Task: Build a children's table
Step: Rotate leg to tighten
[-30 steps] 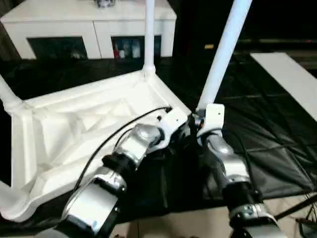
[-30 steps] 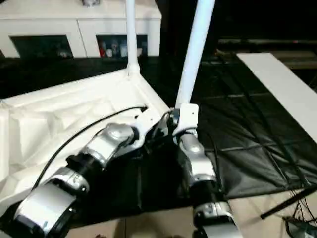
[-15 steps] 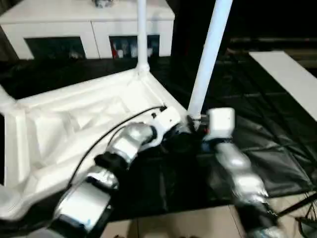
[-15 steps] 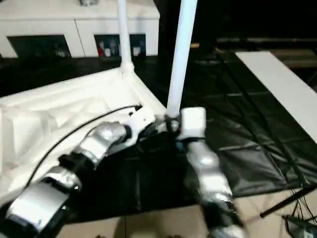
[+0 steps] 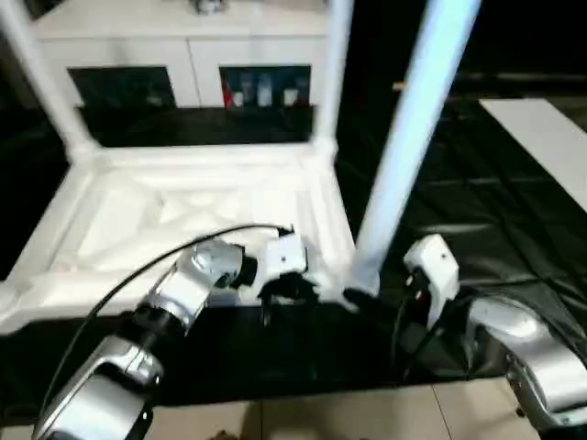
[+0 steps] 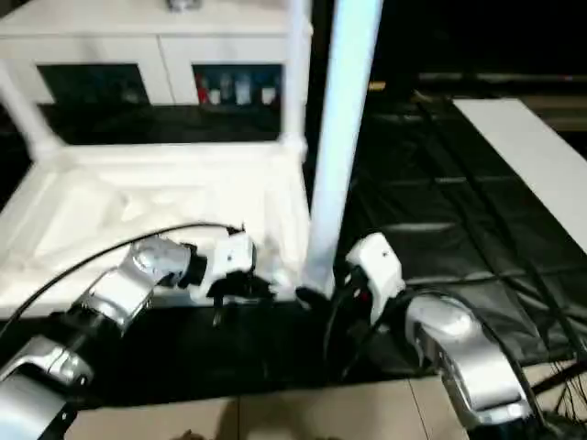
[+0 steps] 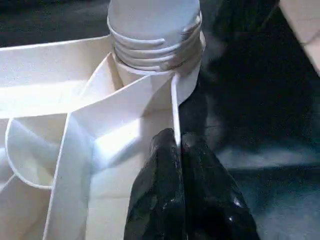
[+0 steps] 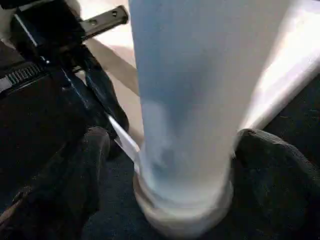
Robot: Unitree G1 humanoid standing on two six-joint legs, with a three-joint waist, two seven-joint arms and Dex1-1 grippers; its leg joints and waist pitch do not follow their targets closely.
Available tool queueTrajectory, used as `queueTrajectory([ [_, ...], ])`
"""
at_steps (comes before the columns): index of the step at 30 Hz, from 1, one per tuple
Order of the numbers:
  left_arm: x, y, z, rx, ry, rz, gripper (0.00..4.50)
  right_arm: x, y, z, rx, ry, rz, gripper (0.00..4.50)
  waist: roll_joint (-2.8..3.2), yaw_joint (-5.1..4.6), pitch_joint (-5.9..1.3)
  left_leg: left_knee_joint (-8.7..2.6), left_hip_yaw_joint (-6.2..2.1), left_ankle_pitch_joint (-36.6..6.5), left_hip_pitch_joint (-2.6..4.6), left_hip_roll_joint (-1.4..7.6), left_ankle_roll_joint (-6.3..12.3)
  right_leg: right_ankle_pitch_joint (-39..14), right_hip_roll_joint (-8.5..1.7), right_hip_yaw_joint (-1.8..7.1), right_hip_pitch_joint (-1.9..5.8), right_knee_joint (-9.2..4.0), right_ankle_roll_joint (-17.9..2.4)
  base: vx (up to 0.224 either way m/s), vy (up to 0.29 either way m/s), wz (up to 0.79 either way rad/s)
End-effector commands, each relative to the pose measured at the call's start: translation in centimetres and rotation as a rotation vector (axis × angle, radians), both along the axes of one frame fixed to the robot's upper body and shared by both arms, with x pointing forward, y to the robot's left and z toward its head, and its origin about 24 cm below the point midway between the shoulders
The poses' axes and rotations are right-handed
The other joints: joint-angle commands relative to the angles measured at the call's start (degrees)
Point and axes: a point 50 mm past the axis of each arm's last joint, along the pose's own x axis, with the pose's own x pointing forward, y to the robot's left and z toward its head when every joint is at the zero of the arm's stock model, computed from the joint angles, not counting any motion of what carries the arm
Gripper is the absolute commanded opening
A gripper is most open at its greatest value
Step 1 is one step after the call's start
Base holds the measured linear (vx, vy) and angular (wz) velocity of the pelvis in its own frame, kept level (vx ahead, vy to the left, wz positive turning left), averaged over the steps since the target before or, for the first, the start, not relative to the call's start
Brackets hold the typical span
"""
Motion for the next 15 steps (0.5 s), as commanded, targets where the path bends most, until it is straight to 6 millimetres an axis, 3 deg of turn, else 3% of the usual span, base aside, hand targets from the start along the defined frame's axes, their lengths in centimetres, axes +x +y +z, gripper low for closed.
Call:
queueTrajectory([
  [1,-0.31,-0.65,0.49,0.011,-0.022,-0.053,0.00,0.49,-0.05,-0.05,-0.043,0.002,0.013,4.40,-0.53,-0.24,-3.26,-4.77,-0.91,-15.9,0.71,3.06,1.67,-19.8,-3.84,2.61,2.27,-4.56,-11.3,0.000,0.000,0.00],
  [6,-0.30,-0.21,0.55,0.020,-0.019,-0.037,0.00,0.67,-0.02,-0.03,-0.058,0.011,0.044,4.40,-0.88,-0.20,-3.46,-4.58,-0.89,-12.5,0.32,3.02,2.43,-16.4,-3.91,2.63,2.63,-4.11,-11.0,0.000,0.000,0.00],
  [15,-0.33,0.00,0.65,0.026,-0.014,-0.028,0.00,0.72,-0.31,-0.13,-0.063,0.020,0.054,3.64,-0.57,-0.29,-3.46,-4.43,-0.81,-12.4,0.39,2.94,2.77,-16.1,-3.87,2.60,2.69,-4.10,-11.7,0.000,0.000,0.00],
])
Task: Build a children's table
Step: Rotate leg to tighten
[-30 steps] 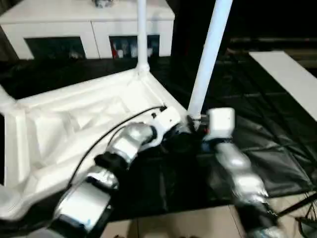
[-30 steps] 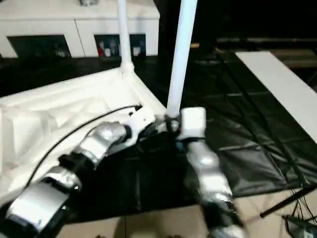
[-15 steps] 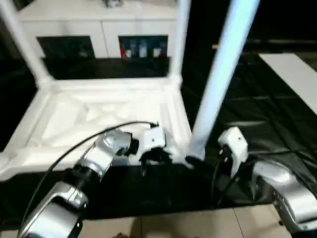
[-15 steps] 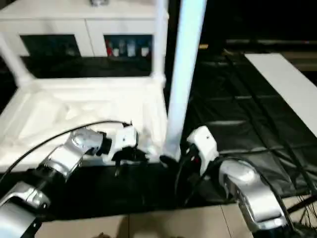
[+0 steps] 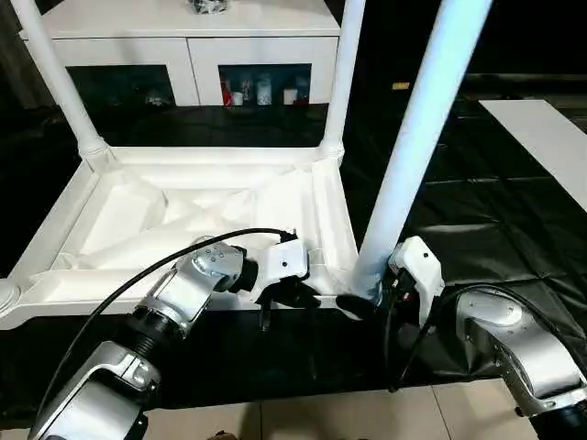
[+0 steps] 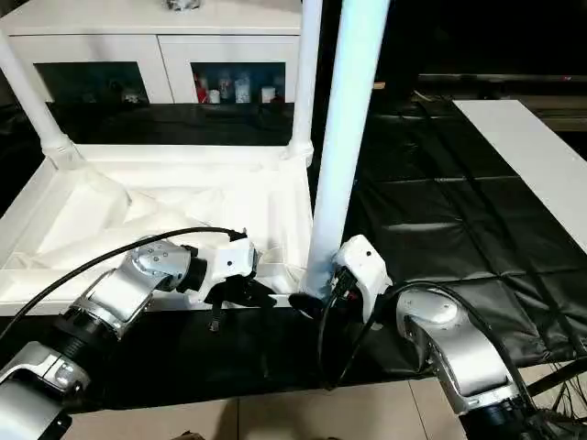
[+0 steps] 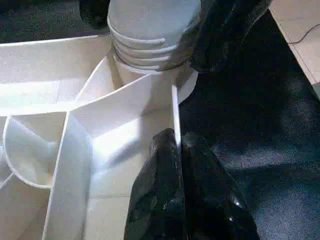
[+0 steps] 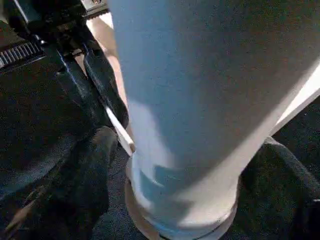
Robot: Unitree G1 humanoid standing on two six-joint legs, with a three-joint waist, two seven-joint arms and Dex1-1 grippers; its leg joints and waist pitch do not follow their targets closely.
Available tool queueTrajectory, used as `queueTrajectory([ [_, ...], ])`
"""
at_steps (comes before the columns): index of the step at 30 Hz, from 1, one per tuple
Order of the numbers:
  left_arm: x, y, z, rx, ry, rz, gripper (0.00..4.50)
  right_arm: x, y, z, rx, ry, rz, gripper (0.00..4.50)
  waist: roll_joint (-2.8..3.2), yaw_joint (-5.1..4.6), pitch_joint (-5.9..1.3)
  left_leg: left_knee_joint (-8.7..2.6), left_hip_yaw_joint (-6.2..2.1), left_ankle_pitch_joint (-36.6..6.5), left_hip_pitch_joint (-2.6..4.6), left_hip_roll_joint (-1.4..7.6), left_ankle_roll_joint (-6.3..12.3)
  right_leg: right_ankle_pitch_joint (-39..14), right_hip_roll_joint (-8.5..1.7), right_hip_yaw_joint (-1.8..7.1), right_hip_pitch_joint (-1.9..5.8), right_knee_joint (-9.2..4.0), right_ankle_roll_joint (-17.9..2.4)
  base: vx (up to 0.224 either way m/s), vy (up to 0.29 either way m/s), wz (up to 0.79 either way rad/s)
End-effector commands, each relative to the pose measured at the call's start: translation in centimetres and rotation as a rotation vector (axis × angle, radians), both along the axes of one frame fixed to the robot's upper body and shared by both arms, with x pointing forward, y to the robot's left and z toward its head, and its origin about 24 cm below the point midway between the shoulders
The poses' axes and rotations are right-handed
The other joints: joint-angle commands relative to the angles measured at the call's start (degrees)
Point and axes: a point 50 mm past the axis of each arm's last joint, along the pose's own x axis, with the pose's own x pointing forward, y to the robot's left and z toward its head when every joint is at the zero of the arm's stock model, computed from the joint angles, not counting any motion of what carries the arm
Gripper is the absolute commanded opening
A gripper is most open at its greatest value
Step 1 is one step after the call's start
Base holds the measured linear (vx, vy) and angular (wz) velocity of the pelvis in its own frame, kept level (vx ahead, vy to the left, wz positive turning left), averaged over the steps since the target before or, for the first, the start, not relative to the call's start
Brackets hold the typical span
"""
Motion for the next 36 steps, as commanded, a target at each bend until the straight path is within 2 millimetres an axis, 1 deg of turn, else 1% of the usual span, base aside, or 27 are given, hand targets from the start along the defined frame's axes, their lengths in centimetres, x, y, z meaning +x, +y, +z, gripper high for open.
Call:
queueTrajectory([
  [1,0.0,-0.1,0.5,0.016,-0.024,-0.027,0.00,0.1,-0.4,0.1,-0.020,-0.004,-0.001,3.47,-0.59,-0.09,-3.51,-4.43,-0.82,-12.4,0.40,2.91,2.69,-16.1,-3.79,2.60,2.75,-4.13,-11.7,0.000,0.000,0.00],
  [3,0.0,-0.1,0.5,0.019,-0.023,-0.027,0.00,0.2,-0.5,0.1,-0.024,-0.003,-0.002,3.47,-0.58,-0.09,-3.53,-4.43,-0.84,-12.3,0.41,2.91,2.65,-16.0,-3.76,2.60,2.77,-4.11,-11.6,0.000,0.000,0.00],
  [4,0.0,-0.1,0.5,0.020,-0.023,-0.027,0.00,0.2,-0.5,0.1,-0.024,-0.003,-0.002,3.22,-0.62,-0.08,-3.54,-4.43,-0.84,-12.2,0.43,2.92,2.66,-15.9,-3.75,2.59,2.76,-4.10,-11.6,0.000,0.000,0.00],
  [7,0.0,-0.1,0.5,0.023,-0.020,-0.028,0.00,0.2,-0.5,0.0,-0.026,-0.001,0.002,3.07,-0.60,-0.09,-3.58,-4.37,-0.83,-11.9,0.43,2.93,2.80,-15.2,-3.74,2.57,2.77,-4.01,-12.0,0.000,0.000,0.00],
  [9,-0.1,-0.1,0.5,0.027,-0.019,-0.029,0.00,0.2,-0.5,-0.1,-0.034,0.000,0.009,2.83,-0.55,-0.07,-3.63,-4.33,-0.83,-11.4,0.43,2.94,2.94,-14.3,-3.73,2.56,2.82,-3.88,-12.3,0.000,0.000,0.00],
  [14,-0.1,0.1,0.3,0.033,-0.009,-0.020,0.00,0.2,-0.5,-0.5,-0.054,0.007,0.003,2.74,-0.65,-0.03,-3.65,-4.25,-0.78,-10.9,0.41,2.92,3.22,-13.8,-3.77,2.56,2.86,-3.79,-12.5,0.000,0.000,0.00],
  [15,0.1,0.1,0.3,0.030,-0.007,0.010,0.00,0.6,-0.5,-1.0,-0.075,0.002,-0.052,2.74,-0.63,-0.08,-3.66,-4.22,-0.77,-10.8,0.43,2.91,3.21,-13.9,-3.74,2.56,2.84,-3.82,-12.6,0.000,0.000,0.00],
  [16,0.1,0.1,0.3,0.029,-0.007,0.012,0.00,0.6,-0.5,-1.0,-0.077,0.002,-0.057,2.74,-0.63,-0.08,-3.66,-4.22,-0.77,-10.8,0.43,2.91,3.21,-13.9,-3.74,2.56,2.84,-3.82,-12.6,0.000,0.000,0.00],
  [18,0.6,0.0,0.2,0.012,-0.008,0.067,0.00,1.2,-0.5,-1.5,-0.097,-0.006,-0.133,2.73,-0.59,-0.38,-3.45,-4.36,-0.74,-12.2,0.45,2.77,2.48,-16.1,-3.61,2.48,2.61,-4.04,-12.3,0.000,0.000,0.00],
  [19,0.6,0.0,0.2,0.012,-0.009,0.069,0.00,1.2,-0.5,-1.5,-0.097,-0.007,-0.137,2.72,-0.67,-0.52,-3.42,-4.45,-0.88,-13.4,0.45,2.70,1.97,-18.7,-3.71,2.39,2.75,-4.33,-11.5,0.000,0.000,0.00],
  [20,1.4,-0.4,0.1,-0.006,-0.027,0.152,0.00,2.2,0.0,-2.0,-0.080,-0.036,-0.277,2.72,-0.68,-0.65,-3.43,-4.41,-0.85,-13.9,0.51,2.73,1.72,-19.6,-3.72,2.43,2.62,-4.42,-11.2,0.000,0.000,0.00],
  [21,1.9,-0.6,0.1,-0.013,-0.038,0.196,0.00,2.7,0.3,-2.2,-0.059,-0.040,-0.337,2.72,-0.63,-1.19,-3.35,-4.56,-1.09,-15.8,0.51,2.39,0.43,-23.7,-3.69,2.20,2.47,-4.89,-9.9,0.000,0.000,0.00],
  [22,2.3,-0.9,0.1,-0.015,-0.051,0.240,0.00,3.2,0.8,-2.4,-0.037,-0.047,-0.410,2.72,-0.41,-1.42,-3.35,-4.51,-1.10,-16.4,0.51,2.34,0.16,-24.7,-3.70,2.19,2.24,-4.95,-9.5,0.000,0.000,0.00],
  [23,2.6,-1.1,0.0,-0.015,-0.058,0.266,0.00,3.6,1.2,-2.6,-0.010,-0.043,-0.472,2.72,-0.53,-1.79,-3.36,-4.50,-1.21,-17.8,0.69,2.26,-0.56,-26.5,-3.74,2.09,2.00,-5.30,-8.8,0.000,0.000,0.00],
  [24,2.6,-1.1,0.0,-0.016,-0.059,0.269,0.00,3.6,1.2,-2.6,-0.008,-0.043,-0.477,2.72,-0.62,-1.97,-3.37,-4.58,-1.41,-18.1,0.62,2.27,-0.79,-27.0,-3.71,1.97,2.17,-5.29,-8.5,0.000,0.000,0.00],
  [25,3.1,-1.5,0.1,-0.021,-0.077,0.325,0.00,4.3,1.9,-2.8,0.020,-0.038,-0.562,2.72,-0.73,-1.98,-3.39,-4.73,-1.50,-17.8,0.37,2.36,-0.52,-26.6,-3.70,1.97,2.47,-5.27,-8.0,0.000,0.000,0.00],
  [26,3.3,-1.7,0.1,-0.023,-0.083,0.342,0.00,4.5,2.1,-2.9,0.024,-0.040,-0.588,2.72,-0.43,-2.19,-3.40,-4.65,-1.46,-18.6,0.67,2.37,-0.73,-26.7,-3.76,2.02,1.95,-5.42,-8.2,0.000,0.000,0.00],
  [27,3.7,-1.9,0.2,-0.024,-0.096,0.377,0.00,4.9,2.5,-2.9,0.037,-0.043,-0.641,2.72,-0.49,-2.30,-3.52,-4.66,-1.50,-18.4,0.60,2.36,-0.81,-25.7,-3.73,1.95,2.13,-5.27,-8.4,0.000,0.000,0.00],
  [28,4.2,-2.2,0.3,-0.029,-0.114,0.437,0.00,5.5,3.0,-3.0,0.057,-0.039,-0.695,2.72,-0.45,-2.53,-3.57,-4.66,-1.42,-17.9,0.48,2.32,-0.84,-23.8,-3.72,2.04,2.00,-5.08,-9.1,0.000,0.000,0.00],
  [29,4.7,-2.6,0.5,-0.036,-0.127,0.499,0.00,6.1,3.7,-2.9,0.088,-0.033,-0.750,2.72,-0.70,-2.44,-3.63,-4.58,-1.30,-17.6,0.70,2.29,-0.57,-22.6,-3.65,2.03,2.10,-5.17,-9.4,0.000,0.000,0.00],
  [30,5.3,-3.0,0.6,-0.040,-0.148,0.579,0.00,6.7,4.6,-2.8,0.114,-0.024,-0.814,2.72,-0.64,-2.51,-3.60,-4.48,-1.14,-17.7,0.85,2.27,-0.32,-22.2,-3.73,2.10,1.84,-5.12,-10.1,0.000,0.000,0.00],
  [31,5.3,-3.0,0.6,-0.040,-0.148,0.579,0.00,6.7,4.6,-2.8,0.114,-0.024,-0.814,2.72,-0.44,-2.75,-3.60,-4.49,-1.32,-18.0,0.77,2.14,-0.77,-22.5,-3.66,1.97,2.00,-5.00,-10.4,0.000,0.000,0.00],
  [32,6.0,-3.7,0.8,-0.050,-0.179,0.679,0.00,7.5,5.9,-2.6,0.140,-0.014,-0.896,2.72,-0.70,-2.78,-3.90,-4.32,-1.13,-16.3,0.73,2.13,-0.49,-20.4,-3.76,2.07,2.03,-4.91,-10.7,0.000,0.000,0.00],
  [33,6.1,-3.9,0.9,-0.055,-0.187,0.710,0.00,7.7,6.3,-2.6,0.151,-0.008,-0.913,2.72,-0.66,-2.64,-3.96,-4.35,-1.09,-14.3,0.53,2.14,0.10,-17.0,-3.61,2.13,2.38,-4.57,-11.3,0.000,0.000,0.00],
  [34,6.2,-4.1,0.9,-0.057,-0.191,0.719,0.00,7.9,6.7,-2.5,0.145,-0.012,-0.918,2.72,-0.85,-2.58,-4.07,-4.19,-0.93,-13.0,0.47,2.06,0.68,-15.0,-3.60,2.15,2.42,-4.42,-11.7,0.000,0.000,0.00],
  [35,6.3,-4.4,0.9,-0.060,-0.197,0.730,0.00,8.1,7.4,-2.4,0.134,-0.021,-0.923,2.72,-0.81,-2.51,-4.22,-4.11,-0.96,-10.6,0.17,2.07,1.58,-11.5,-3.68,2.11,2.86,-3.89,-12.5,0.000,0.000,0.00],
  [36,6.3,-4.6,0.9,-0.065,-0.203,0.729,0.00,8.2,7.8,-2.3,0.116,-0.038,-0.915,2.72,-0.73,-2.31,-4.46,-3.86,-0.85,-7.7,0.08,2.01,2.70,-7.4,-3.63,2.06,3.00,-3.42,-13.4,0.055,0.006,0.00],
])
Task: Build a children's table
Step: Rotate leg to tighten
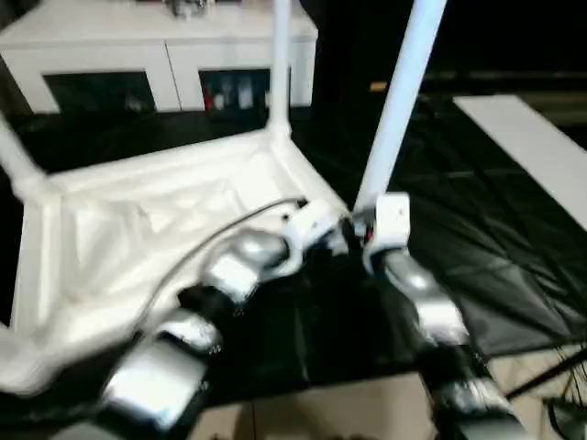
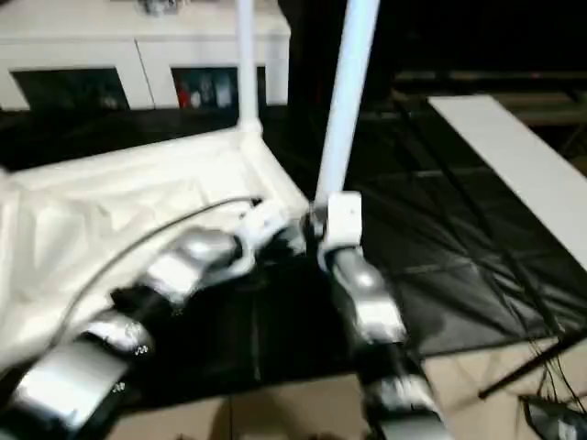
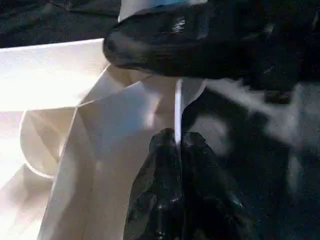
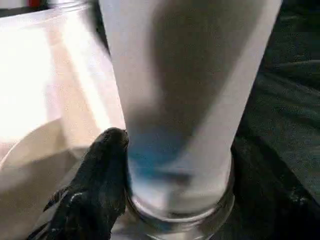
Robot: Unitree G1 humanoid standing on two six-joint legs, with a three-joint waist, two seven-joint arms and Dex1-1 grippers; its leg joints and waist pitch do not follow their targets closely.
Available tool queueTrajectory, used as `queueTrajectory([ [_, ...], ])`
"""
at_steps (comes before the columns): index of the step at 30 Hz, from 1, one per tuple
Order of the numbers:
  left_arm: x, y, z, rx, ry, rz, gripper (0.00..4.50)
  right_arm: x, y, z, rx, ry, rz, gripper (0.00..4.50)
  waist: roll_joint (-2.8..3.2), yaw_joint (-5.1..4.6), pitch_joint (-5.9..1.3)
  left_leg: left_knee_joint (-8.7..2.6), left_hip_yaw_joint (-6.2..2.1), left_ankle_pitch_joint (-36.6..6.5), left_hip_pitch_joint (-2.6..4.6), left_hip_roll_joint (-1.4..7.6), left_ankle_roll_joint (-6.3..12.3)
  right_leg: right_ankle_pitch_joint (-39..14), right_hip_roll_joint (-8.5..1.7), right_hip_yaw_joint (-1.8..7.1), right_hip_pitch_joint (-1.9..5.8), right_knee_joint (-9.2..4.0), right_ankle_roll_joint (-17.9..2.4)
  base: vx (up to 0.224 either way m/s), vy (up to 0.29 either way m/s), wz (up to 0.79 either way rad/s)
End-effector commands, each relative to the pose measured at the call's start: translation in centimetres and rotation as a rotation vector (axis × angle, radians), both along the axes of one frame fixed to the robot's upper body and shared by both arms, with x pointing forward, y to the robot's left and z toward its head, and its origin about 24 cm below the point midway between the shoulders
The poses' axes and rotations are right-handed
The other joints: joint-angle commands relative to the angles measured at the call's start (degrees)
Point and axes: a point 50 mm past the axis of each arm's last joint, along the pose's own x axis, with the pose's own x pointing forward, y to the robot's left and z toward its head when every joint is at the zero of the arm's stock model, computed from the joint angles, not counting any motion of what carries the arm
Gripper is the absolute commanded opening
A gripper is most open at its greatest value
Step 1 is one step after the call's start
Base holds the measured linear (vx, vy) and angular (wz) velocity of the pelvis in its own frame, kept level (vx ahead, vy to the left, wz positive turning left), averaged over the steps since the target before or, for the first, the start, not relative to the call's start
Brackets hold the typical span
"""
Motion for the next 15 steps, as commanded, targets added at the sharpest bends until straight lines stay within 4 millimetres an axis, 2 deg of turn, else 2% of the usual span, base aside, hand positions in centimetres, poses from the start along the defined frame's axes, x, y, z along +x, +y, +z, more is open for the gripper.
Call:
queueTrajectory([
  [1,1.4,1.0,1.2,-0.015,-0.105,0.148,0.00,-0.5,2.4,-0.7,0.007,0.021,0.043,2.72,-0.44,0.30,-4.29,-4.04,-0.66,-7.0,0.21,2.19,3.38,-6.1,-3.28,2.39,3.05,-3.32,-13.6,0.050,0.002,0.00],
  [2,1.3,0.9,1.2,-0.013,-0.108,0.136,0.00,-0.5,2.6,-0.5,0.025,0.013,0.066,2.72,-0.47,0.56,-4.43,-3.87,-0.58,-5.2,0.16,2.13,4.87,-3.1,-3.33,2.38,3.34,-2.93,-14.4,0.050,0.002,0.00],
  [3,1.3,0.9,1.2,-0.013,-0.108,0.136,0.00,-0.5,2.6,-0.5,0.025,0.013,0.066,3.07,-0.49,0.86,-4.48,-3.74,-0.48,-3.8,0.27,2.18,6.15,-0.9,-3.37,2.42,3.42,-2.66,-15.1,0.000,0.000,0.00],
  [4,1.2,0.8,1.2,-0.011,-0.116,0.110,0.00,-0.6,2.8,-0.4,0.064,0.005,0.101,3.07,-0.61,0.93,-4.38,-3.82,-0.44,-3.8,0.26,2.19,6.66,-0.7,-3.36,2.40,3.45,-2.72,-15.3,0.000,0.000,0.00],
  [6,1.0,1.2,1.1,0.007,-0.135,0.045,0.00,-0.7,2.2,0.2,0.072,-0.051,0.122,3.42,-0.54,1.26,-4.27,-3.84,-0.41,-4.7,0.38,2.31,7.49,-2.0,-3.53,2.39,3.49,-2.93,-15.3,0.000,0.000,0.00],
  [7,1.0,1.3,1.1,0.009,-0.135,0.041,0.00,-0.7,2.0,0.3,0.065,-0.060,0.120,3.44,-0.56,1.30,-4.11,-3.95,-0.40,-5.7,0.31,2.37,7.49,-3.7,-3.50,2.37,3.52,-3.15,-14.9,0.000,0.000,0.00],
  [8,0.9,1.7,0.9,0.011,-0.135,0.016,0.00,-1.0,1.1,0.6,0.037,-0.089,0.119,3.51,-0.55,0.98,-4.04,-4.17,-0.64,-6.7,-0.06,2.34,6.91,-5.9,-3.49,2.27,3.80,-3.22,-14.0,0.000,0.000,0.00],
  [9,0.8,1.9,0.9,0.013,-0.136,0.001,0.00,-1.1,0.8,0.7,0.029,-0.101,0.123,3.76,-0.59,0.88,-3.92,-4.25,-0.63,-8.3,0.18,2.43,6.16,-8.6,-3.50,2.27,3.55,-3.62,-13.2,0.000,0.000,0.00],
  [11,0.6,2.2,0.7,0.017,-0.132,-0.027,0.00,-1.5,-0.1,0.9,0.008,-0.120,0.136,3.89,-0.52,0.87,-3.81,-4.34,-0.58,-10.3,0.60,2.53,5.02,-12.0,-3.39,2.37,3.18,-3.98,-12.8,0.000,0.000,0.00],
  [12,0.4,2.9,0.6,0.016,-0.119,-0.048,0.00,-2.3,-1.4,1.1,0.008,-0.139,0.177,3.96,-0.45,1.05,-3.72,-4.43,-0.58,-10.3,0.59,2.61,4.85,-12.1,-3.34,2.41,3.26,-4.01,-12.5,0.000,0.000,0.00],
  [13,0.4,2.9,0.6,0.016,-0.119,-0.048,0.00,-2.3,-1.4,1.1,0.008,-0.139,0.177,3.96,-0.45,1.05,-3.72,-4.43,-0.58,-10.3,0.59,2.61,4.85,-12.1,-3.34,2.41,3.26,-4.01,-12.5,0.000,0.000,0.00],
  [15,0.2,3.3,0.5,0.024,-0.116,-0.080,0.00,-2.9,-2.2,1.3,-0.002,-0.151,0.221,4.28,-0.33,1.26,-3.83,-4.52,-0.66,-9.8,0.61,2.81,4.52,-10.6,-3.27,2.46,3.17,-3.69,-12.4,0.000,0.000,0.00],
])
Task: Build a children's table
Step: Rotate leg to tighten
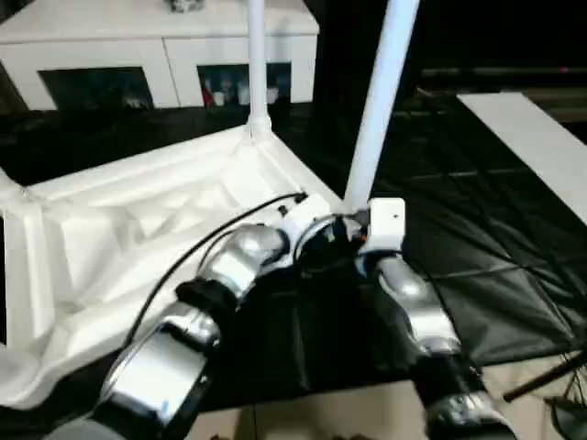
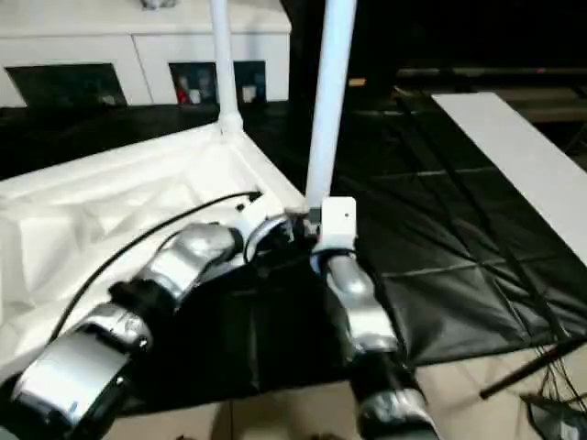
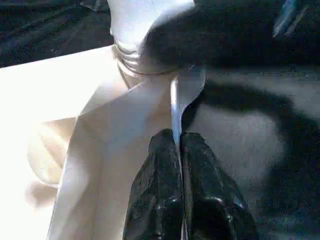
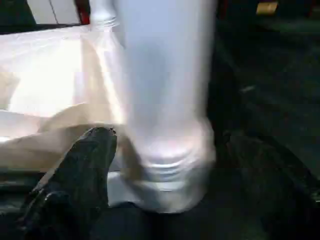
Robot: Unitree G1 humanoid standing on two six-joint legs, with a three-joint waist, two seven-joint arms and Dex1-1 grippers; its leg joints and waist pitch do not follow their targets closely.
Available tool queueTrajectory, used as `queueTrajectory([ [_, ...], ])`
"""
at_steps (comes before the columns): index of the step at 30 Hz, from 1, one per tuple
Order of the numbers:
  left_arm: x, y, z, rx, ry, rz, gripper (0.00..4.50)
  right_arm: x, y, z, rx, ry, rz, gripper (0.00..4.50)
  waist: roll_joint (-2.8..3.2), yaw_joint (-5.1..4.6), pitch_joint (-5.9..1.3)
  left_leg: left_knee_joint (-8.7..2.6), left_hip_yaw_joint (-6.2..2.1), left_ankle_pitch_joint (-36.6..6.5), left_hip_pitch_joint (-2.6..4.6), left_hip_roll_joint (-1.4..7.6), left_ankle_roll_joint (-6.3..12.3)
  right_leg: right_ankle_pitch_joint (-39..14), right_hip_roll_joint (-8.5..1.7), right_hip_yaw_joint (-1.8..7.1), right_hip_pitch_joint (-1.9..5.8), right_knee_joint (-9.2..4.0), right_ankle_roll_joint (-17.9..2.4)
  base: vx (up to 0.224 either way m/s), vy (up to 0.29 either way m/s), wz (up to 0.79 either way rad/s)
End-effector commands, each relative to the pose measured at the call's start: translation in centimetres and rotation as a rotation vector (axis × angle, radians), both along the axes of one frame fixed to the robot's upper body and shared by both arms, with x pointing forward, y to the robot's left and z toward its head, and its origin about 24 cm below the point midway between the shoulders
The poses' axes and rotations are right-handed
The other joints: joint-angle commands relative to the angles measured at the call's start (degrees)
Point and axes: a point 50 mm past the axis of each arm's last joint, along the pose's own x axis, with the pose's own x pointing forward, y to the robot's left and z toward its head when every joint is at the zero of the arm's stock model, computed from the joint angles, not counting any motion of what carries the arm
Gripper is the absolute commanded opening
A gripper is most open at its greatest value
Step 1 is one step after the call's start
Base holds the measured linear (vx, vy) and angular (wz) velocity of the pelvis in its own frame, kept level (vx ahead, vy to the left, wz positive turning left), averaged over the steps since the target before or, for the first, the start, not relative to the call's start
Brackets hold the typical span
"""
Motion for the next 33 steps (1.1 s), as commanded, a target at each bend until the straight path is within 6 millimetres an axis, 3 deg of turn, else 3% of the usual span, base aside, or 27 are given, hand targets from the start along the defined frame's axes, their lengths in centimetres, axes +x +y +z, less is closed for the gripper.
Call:
queueTrajectory([
  [1,-0.3,0.5,0.4,-0.014,-0.032,-0.055,0.00,-0.8,-0.7,0.8,0.003,-0.030,0.091,4.28,-0.24,0.32,-3.68,-4.33,-0.79,-10.4,0.39,2.61,4.36,-10.6,-3.28,2.49,3.40,-3.89,-12.4,0.000,0.000,0.00],
  [3,-0.6,0.8,0.3,-0.021,-0.016,-0.088,0.00,-1.4,-1.6,1.0,-0.019,-0.037,0.148,4.40,-0.38,0.44,-3.66,-4.33,-0.78,-11.2,0.30,2.64,4.63,-11.4,-3.43,2.55,3.56,-4.03,-12.1,0.000,0.000,0.00],
  [4,-1.1,1.3,0.3,-0.030,0.015,-0.144,0.00,-2.5,-2.6,1.4,-0.018,-0.029,0.263,4.46,-0.16,0.47,-3.69,-4.26,-0.76,-11.4,0.38,2.67,4.53,-11.7,-3.46,2.60,3.35,-3.99,-12.2,0.000,0.000,0.00],
  [7,-1.9,1.6,0.3,-0.032,0.046,-0.244,0.00,-3.4,-3.1,1.6,-0.011,-0.007,0.381,4.46,-0.22,0.58,-3.68,-4.24,-0.79,-11.2,0.16,2.82,5.63,-10.8,-3.50,2.62,3.40,-3.91,-13.1,0.000,0.000,0.00],
  [9,-3.9,2.2,0.3,-0.022,0.139,-0.471,0.00,-5.0,-3.7,1.3,-0.056,0.063,0.575,4.46,-0.01,0.60,-3.47,-4.40,-0.78,-13.1,0.39,2.87,4.86,-14.5,-3.60,2.65,3.11,-4.30,-12.7,0.000,0.000,0.00],
  [11,-4.8,2.6,0.2,-0.004,0.196,-0.549,0.00,-5.6,-4.0,0.9,-0.100,0.098,0.644,4.46,0.07,0.79,-3.41,-4.61,-0.92,-14.1,0.51,3.30,3.95,-15.7,-3.71,2.75,2.96,-4.19,-12.9,0.000,0.000,0.00],
  [16,-5.5,2.8,0.3,0.000,0.239,-0.587,0.00,-6.2,-3.9,0.5,-0.119,0.145,0.735,4.46,-0.10,1.61,-3.23,-4.69,-0.54,-16.0,1.08,3.28,2.51,-17.4,-3.64,2.76,2.37,-4.43,-12.7,0.000,0.000,0.00],
  [21,-5.3,3.0,0.4,0.008,0.221,-0.556,0.00,-6.1,-3.7,0.4,-0.133,0.160,0.766,4.29,-0.26,1.66,-3.26,-4.79,-0.60,-15.7,0.78,3.20,1.96,-19.1,-3.82,2.72,2.53,-4.47,-11.0,0.000,0.000,0.00],
  [22,-5.3,3.1,0.4,0.012,0.223,-0.555,0.00,-6.1,-3.7,0.5,-0.138,0.159,0.772,4.01,-0.31,1.62,-3.31,-4.79,-0.64,-15.2,0.63,3.19,2.08,-18.8,-3.84,2.72,2.65,-4.40,-10.8,0.000,0.000,0.00],
  [24,-5.4,3.2,0.4,0.016,0.228,-0.553,0.00,-6.0,-3.6,0.5,-0.142,0.161,0.782,4.01,-0.24,1.67,-3.32,-4.73,-0.61,-14.7,0.65,3.19,2.22,-18.3,-3.85,2.74,2.60,-4.38,-10.8,0.000,0.000,0.00],
  [33,-5.3,3.3,0.5,0.024,0.224,-0.542,0.00,-6.4,-3.9,0.2,-0.185,0.182,0.817,3.17,-0.26,1.63,-3.45,-4.54,-0.55,-13.3,0.54,3.11,2.74,-16.7,-3.72,2.67,2.75,-4.20,-11.2,0.000,0.000,0.00],
])
